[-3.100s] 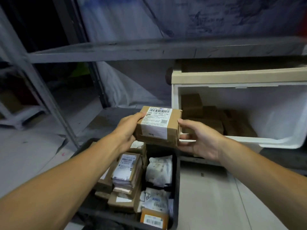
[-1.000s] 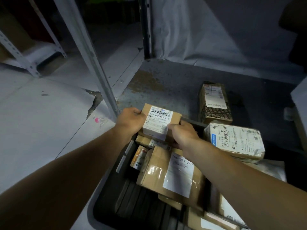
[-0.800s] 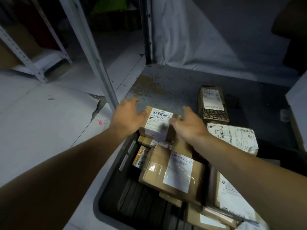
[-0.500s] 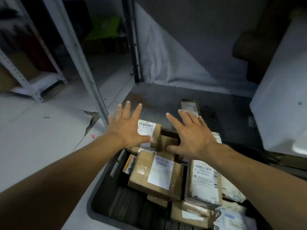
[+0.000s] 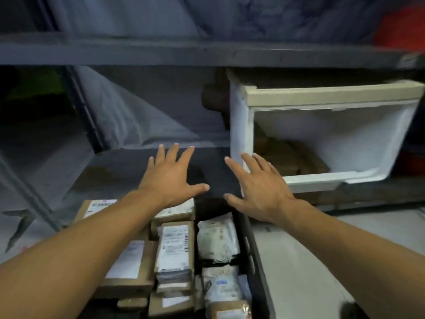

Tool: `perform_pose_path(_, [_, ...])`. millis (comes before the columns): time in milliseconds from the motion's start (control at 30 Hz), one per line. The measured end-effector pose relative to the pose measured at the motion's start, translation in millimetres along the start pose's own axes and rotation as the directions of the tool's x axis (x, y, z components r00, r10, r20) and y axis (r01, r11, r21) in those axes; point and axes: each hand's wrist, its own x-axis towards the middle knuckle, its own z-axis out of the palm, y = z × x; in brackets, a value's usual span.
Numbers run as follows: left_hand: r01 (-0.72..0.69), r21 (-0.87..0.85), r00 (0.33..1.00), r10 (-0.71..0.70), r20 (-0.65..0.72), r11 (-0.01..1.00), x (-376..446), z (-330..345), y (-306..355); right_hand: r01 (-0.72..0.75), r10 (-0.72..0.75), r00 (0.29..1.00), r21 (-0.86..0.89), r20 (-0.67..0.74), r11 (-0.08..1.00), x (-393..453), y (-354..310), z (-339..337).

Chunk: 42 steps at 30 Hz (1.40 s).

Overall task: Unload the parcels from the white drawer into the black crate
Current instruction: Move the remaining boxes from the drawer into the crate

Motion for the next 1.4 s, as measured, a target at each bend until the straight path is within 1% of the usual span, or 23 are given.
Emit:
perform_pose_path(100, [-0.146,0.019,0.987,0.147,-0.058,0.989,9.2,-3.9,63.1,-0.094,0.094,0.995,-0.005,-0.034,0.996,-29.4,46.5,-12.4])
perform_pose_path(200, [-0.269,0.027,0.960,0.270,-0.076,0.963,11.8,-1.5,118.5,-0.190,0.190,0.981,0.003,-0.035,0.982,-54.0,90.9,-18.2])
perform_pose_path(300, [-0.332,0.018,0.942,0.333,-0.051,0.943,14.1,8.4,161.0,-0.257,0.257,0.966,0.004,-0.041,0.966,-71.5,129.8,-20.0])
perform_pose_path(367, [-0.340,0.006,0.939,0.340,-0.043,0.940,20.5,15.4,182.6,-0.287,0.287,0.957,-0.003,-0.038,0.958,-77.3,151.5,-19.2])
perform_pose_path(533, [-0.289,-0.030,0.957,0.289,-0.001,0.957,50.4,31.2,215.3,-0.306,0.306,0.952,0.023,-0.019,0.952,-62.0,192.6,-12.1])
perform_pose_path(767, [-0.170,-0.040,0.985,0.171,0.027,0.985,113.2,57.1,222.5,-0.293,0.293,0.956,0.091,0.017,0.952,3.7,233.6,18.2])
perform_pose_path(867, [-0.127,-0.021,0.990,0.128,0.058,0.992,136.1,69.5,222.8,-0.292,0.291,0.956,0.146,0.028,0.945,29.6,246.5,32.5])
perform_pose_path(967, [-0.061,-0.066,0.989,0.069,0.129,0.996,156.0,83.2,225.8,-0.304,0.296,0.953,0.215,0.066,0.928,52.1,256.6,45.8])
perform_pose_path(1033, [0.010,-0.126,0.984,0.013,0.180,0.992,167.7,91.5,227.3,-0.333,0.314,0.943,0.296,0.110,0.896,68.4,264.2,53.1])
perform_pose_path(1167, [0.142,-0.236,0.971,-0.089,0.222,0.961,194.5,106.1,225.8,-0.380,0.337,0.924,0.510,0.178,0.772,96.9,276.2,63.8])
perform_pose_path(1300, [0.249,-0.358,0.957,-0.171,0.234,0.900,210.8,116.3,226.3,-0.394,0.298,0.919,0.607,0.258,0.690,116.1,283.9,69.8])
perform_pose_path(1400, [0.331,-0.427,0.935,-0.232,0.268,0.842,216.0,119.6,226.3,-0.443,0.298,0.896,0.643,0.328,0.625,128.7,284.8,73.7])
